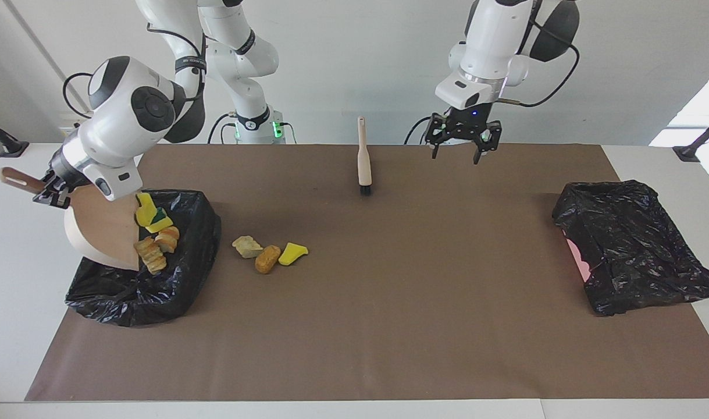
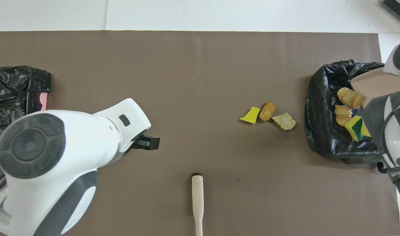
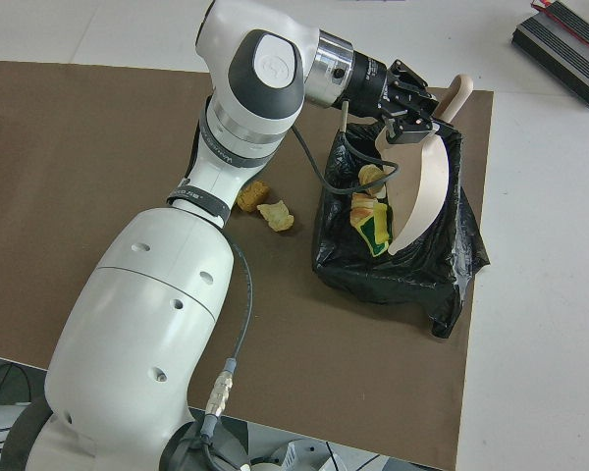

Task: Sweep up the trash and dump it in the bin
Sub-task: 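Tip the dustpan with the right gripper to dump trash into the bag, then bring the empty dustpan back and set it on the mat with the right gripper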

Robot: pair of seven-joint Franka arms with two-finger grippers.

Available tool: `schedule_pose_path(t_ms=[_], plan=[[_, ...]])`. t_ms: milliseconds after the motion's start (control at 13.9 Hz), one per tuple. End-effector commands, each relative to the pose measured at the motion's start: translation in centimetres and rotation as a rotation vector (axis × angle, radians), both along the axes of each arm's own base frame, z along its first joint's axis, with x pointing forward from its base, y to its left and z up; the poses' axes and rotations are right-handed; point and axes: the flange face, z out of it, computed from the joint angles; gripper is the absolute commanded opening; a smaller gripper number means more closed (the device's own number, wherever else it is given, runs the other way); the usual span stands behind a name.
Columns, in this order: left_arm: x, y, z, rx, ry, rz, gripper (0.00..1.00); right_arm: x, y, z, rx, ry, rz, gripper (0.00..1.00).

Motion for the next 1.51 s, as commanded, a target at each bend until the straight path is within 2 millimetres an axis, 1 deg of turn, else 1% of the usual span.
schedule_pose_path(t_ms=[0,72,144,216,288,361,433,505,577,649,721,793,865,937,1009,1154,1226,1298,1442], plan=[[1.4,4.9,5.1,0.038,0.003,-0.039,1.0,-2.2,1.4,3.5,-0.036,-0.03,-0.037,0.0],[1.5,7.1,6.8,0.045,0.009,-0.045,1.0,-3.0,1.4,4.7,-0.033,-0.037,-0.052,0.0],[1.6,9.1,8.0,0.05,0.019,-0.045,1.0,-3.9,1.7,5.9,-0.022,-0.046,-0.067,0.0],[1.4,10.5,8.7,0.056,0.037,-0.04,1.0,-4.8,2.3,6.9,-0.013,-0.058,-0.087,0.0],[1.5,11.1,9.7,0.057,0.044,-0.03,1.0,-5.4,2.7,7.5,0.019,-0.075,-0.115,0.0],[1.5,11.4,10.8,0.057,0.055,-0.025,1.0,-5.8,3.0,7.4,0.056,-0.109,-0.165,0.0],[1.7,12.6,11.7,0.056,0.063,-0.002,1.0,-5.9,4.4,7.0,0.093,-0.131,-0.184,0.0],[2.1,13.9,12.1,0.054,0.071,0.025,1.0,-5.9,6.2,6.6,0.144,-0.163,-0.199,0.0],[2.1,14.4,12.2,0.052,0.078,0.035,1.0,-6.0,7.4,6.2,0.194,-0.196,-0.227,0.0],[2.0,15.0,12.6,0.049,0.077,0.047,1.0,-6.0,9.0,5.7,0.258,-0.237,-0.264,0.0],[2.0,15.9,12.8,0.05,0.083,0.064,1.0,-6.1,10.0,5.0,0.309,-0.302,-0.343,0.0],[2.1,16.4,12.7,0.052,0.084,0.064,1.0,-6.2,11.3,4.3,0.349,-0.372,-0.427,0.0],[2.0,17.1,12.8,0.055,0.082,0.042,1.0,-6.4,13.1,3.7,0.402,-0.424,-0.505,0.0],[2.0,18.3,12.9,0.058,0.079,0.021,1.0,-6.3,14.6,2.9,0.43,-0.466,-0.574,0.0],[2.0,18.9,13.0,0.061,0.077,-0.006,1.0,-6.2,17.3,1.6,0.44,-0.492,-0.606,0.0],[1.4,19.4,13.3,0.066,0.077,-0.011,1.0,-5.8,22.6,-2.0,0.435,-0.549,-0.7,0.0],[0.7,19.5,13.4,0.062,0.077,-0.011,1.0,-5.7,25.5,-4.1,0.447,-0.571,-0.756,0.0],[0.5,19.4,12.9,0.062,0.088,-0.011,1.0,-5.5,27.3,-5.9,0.474,-0.584,-0.834,0.0],[0.7,19.4,12.9,0.06,0.091,-0.012,1.0,-4.4,30.2,-8.4,0.551,-0.622,-1.015,0.0]])
